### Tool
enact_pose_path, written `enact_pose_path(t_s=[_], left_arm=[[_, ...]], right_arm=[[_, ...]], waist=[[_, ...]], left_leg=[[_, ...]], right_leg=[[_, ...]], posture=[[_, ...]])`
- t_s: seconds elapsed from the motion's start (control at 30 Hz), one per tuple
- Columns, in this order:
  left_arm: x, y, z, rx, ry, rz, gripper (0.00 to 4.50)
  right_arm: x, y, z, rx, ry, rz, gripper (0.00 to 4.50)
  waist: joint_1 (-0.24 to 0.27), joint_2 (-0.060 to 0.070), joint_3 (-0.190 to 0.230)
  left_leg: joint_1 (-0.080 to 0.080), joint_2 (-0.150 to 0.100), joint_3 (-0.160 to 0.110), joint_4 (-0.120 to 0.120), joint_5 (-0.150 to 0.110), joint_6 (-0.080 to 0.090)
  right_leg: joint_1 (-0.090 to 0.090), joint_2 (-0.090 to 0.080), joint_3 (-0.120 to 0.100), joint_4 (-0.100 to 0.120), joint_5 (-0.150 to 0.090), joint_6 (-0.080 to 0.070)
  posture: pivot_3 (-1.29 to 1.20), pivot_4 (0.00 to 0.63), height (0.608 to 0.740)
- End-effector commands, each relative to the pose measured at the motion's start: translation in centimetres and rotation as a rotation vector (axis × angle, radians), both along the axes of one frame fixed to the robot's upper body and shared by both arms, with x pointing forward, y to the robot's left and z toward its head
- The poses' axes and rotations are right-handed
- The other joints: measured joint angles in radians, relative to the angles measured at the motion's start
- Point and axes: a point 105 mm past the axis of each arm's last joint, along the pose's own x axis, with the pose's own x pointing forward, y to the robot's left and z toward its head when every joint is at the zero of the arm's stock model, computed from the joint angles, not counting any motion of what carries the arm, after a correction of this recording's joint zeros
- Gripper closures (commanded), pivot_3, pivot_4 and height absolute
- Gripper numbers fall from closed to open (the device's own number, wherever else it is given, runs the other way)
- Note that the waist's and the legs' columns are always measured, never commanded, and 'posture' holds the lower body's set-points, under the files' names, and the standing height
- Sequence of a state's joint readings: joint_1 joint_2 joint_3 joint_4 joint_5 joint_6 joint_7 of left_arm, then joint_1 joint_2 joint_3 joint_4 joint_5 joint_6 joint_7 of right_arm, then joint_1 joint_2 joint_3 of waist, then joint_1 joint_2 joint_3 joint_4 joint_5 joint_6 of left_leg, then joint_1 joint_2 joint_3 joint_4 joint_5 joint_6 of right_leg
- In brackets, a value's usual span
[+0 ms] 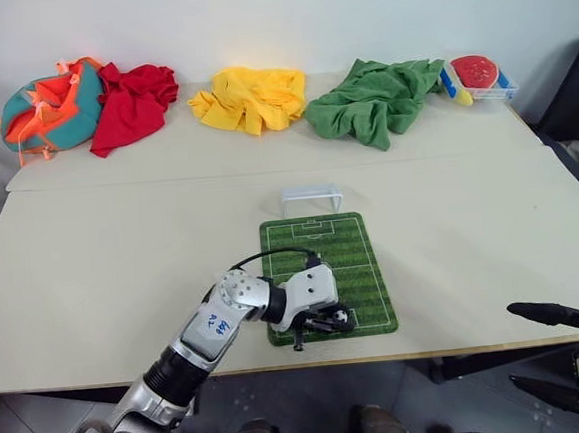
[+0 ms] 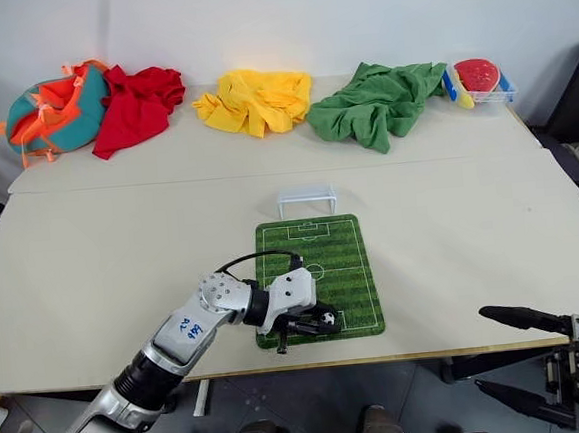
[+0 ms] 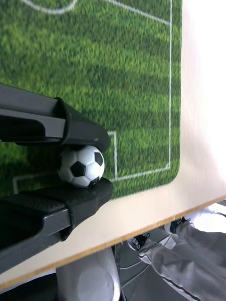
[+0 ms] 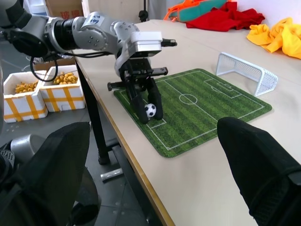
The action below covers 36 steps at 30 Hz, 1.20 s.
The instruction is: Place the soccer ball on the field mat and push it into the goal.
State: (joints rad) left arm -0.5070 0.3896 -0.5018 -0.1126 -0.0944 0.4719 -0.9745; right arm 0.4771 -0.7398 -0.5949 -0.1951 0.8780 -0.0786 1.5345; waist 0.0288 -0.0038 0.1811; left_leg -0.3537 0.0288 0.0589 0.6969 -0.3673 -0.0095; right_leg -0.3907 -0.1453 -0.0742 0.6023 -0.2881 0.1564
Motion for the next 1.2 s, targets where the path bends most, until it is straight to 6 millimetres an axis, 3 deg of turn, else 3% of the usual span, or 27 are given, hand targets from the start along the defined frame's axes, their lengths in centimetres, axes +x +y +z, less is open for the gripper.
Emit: enact_pose_path(t_s=[0.03,0.17,0.57,0.93,1.07,1.13,1.2], left_arm=[[-0.7,-0.5,-0.1,-0.012,0.006,-0.009,2.63],[-0.5,-0.7,0.0,-0.026,-0.04,-0.01,1.47],[-0.8,-0.9,0.6,-0.078,-0.07,-0.019,1.47],[-0.2,-0.2,4.0,-0.259,-0.183,-0.01,1.47],[-0.7,2.0,5.6,-0.324,-0.199,-0.049,1.47],[-1.1,4.8,6.4,-0.342,-0.198,-0.052,1.47],[-1.9,7.8,5.9,-0.285,-0.204,-0.061,1.65]], right_arm=[[0.0,0.5,0.5,0.002,-0.013,0.018,0.0],[0.2,0.9,0.5,0.01,-0.004,0.023,0.0],[0.8,1.8,0.6,0.03,0.015,0.043,0.0],[0.9,2.5,0.1,0.056,0.035,0.052,0.0],[1.1,2.6,0.0,0.062,0.027,0.051,0.0],[1.5,2.5,0.4,0.067,-0.007,0.038,0.0],[1.8,2.3,0.7,0.065,-0.027,0.036,0.0]], waist=[[0.001,0.0,0.0],[0.001,0.0,0.0],[0.001,0.0,0.0],[-0.001,0.0,0.0],[-0.002,0.001,0.0],[-0.007,0.001,0.0],[-0.01,0.002,-0.001]], left_leg=[[0.0,0.0,0.0,0.0,0.0,0.0],[0.0,0.0,0.0,0.001,0.0,0.0],[0.0,0.0,0.0,0.001,0.0,0.0],[0.0,0.0,0.0,0.001,0.0,0.0],[0.0,0.0,0.0,0.001,0.0,0.0],[0.0,0.0,0.0,0.001,0.0,0.0],[0.0,0.001,0.0,0.001,0.0,0.0]], right_leg=[[0.0,0.0,0.0,0.0,0.0,0.0],[0.001,0.0,0.0,0.0,0.0,0.0],[0.0,0.0,0.0,0.0,0.0,0.0],[0.0,0.0,0.0,0.001,0.0,0.0],[0.0,0.0,0.0,0.001,0.0,0.0],[-0.001,0.0,0.0,0.001,0.0,0.0],[-0.001,0.0,0.0,0.002,0.0,-0.001]], posture=[[0.0,0.15,0.74],[0.0,0.15,0.74],[0.0,0.15,0.74],[0.0,0.15,0.74],[0.0,0.15,0.74],[0.0,0.15,0.74],[0.0,0.15,0.74]])
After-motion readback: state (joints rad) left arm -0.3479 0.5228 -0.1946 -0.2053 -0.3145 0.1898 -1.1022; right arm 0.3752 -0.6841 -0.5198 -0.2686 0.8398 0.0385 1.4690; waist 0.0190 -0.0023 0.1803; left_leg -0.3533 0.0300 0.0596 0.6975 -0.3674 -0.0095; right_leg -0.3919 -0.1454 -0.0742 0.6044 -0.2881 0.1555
